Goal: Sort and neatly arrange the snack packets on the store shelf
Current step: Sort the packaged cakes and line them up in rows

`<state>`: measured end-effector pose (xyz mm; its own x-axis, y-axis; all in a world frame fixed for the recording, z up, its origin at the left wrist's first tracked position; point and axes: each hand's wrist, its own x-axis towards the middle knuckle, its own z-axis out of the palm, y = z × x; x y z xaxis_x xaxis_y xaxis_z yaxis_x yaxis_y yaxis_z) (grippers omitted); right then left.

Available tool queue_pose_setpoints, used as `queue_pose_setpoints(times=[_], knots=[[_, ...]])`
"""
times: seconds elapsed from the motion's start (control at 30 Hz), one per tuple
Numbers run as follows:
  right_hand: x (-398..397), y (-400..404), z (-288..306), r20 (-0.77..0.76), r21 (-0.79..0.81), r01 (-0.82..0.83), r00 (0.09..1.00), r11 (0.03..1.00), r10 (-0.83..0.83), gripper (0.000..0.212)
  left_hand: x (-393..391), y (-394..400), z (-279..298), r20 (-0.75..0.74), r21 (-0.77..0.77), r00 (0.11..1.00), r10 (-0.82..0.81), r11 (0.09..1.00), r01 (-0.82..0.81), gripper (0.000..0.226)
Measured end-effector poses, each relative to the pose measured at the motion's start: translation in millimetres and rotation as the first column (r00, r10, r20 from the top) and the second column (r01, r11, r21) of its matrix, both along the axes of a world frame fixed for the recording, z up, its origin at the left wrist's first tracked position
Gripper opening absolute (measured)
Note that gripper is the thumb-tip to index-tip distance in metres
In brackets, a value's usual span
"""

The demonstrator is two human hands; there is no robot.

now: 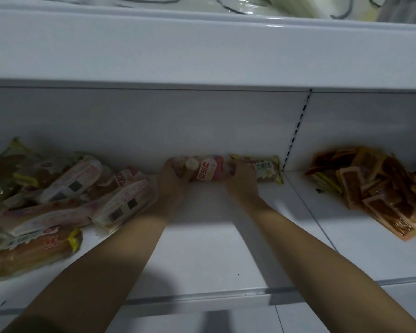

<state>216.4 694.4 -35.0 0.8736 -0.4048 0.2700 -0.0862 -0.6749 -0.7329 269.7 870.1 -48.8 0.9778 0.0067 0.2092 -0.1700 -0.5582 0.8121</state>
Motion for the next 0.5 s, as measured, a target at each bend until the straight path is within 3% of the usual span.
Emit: queue_pose_setpoints(times=[0.13, 0.2, 0.27, 0.3, 0.37, 0.43, 0.5], knots=[[-9, 5, 1, 0.075, -0.139, -0.010, 0.997, 0.990, 0.021, 0.028, -21, 12, 22, 0.041, 0.103, 0.997, -0.062, 0.993, 0.058, 0.070], [-13, 18, 1, 0.116, -0.277, -0.074, 0.987, 0.958, 0.110, 0.032, -31, 35, 35, 0.132, 0.146, 0.985, -0.114, 0.985, 0.094, 0.065], [-15, 40, 2, 0.115, -0.299, -0.216, 0.959, 0.929, 0.260, 0.025, -36, 71, 41, 0.231, 0.268, 0.963, -0.135, 0.961, 0.070, 0.058], [-13, 55, 2, 0.068, -0.259, -0.299, 0.943, 0.919, 0.326, 0.022, -41, 92, 43, 0.278, 0.353, 0.952, -0.129, 0.935, 0.024, 0.059], [-9, 91, 5, -0.084, -0.030, -0.425, 0.903, 0.905, 0.422, 0.027, -55, 133, 45, 0.342, 0.492, 0.939, -0.043, 0.859, -0.140, 0.048], [-5, 127, 8, -0.156, 0.233, -0.418, 0.875, 0.878, 0.458, 0.032, -75, 163, 41, 0.378, 0.573, 0.925, 0.029, 0.778, -0.258, 0.037], [-4, 156, 11, -0.179, 0.379, -0.392, 0.858, 0.838, 0.482, 0.020, -85, 181, 27, 0.394, 0.688, 0.916, -0.069, 0.683, -0.245, 0.042]])
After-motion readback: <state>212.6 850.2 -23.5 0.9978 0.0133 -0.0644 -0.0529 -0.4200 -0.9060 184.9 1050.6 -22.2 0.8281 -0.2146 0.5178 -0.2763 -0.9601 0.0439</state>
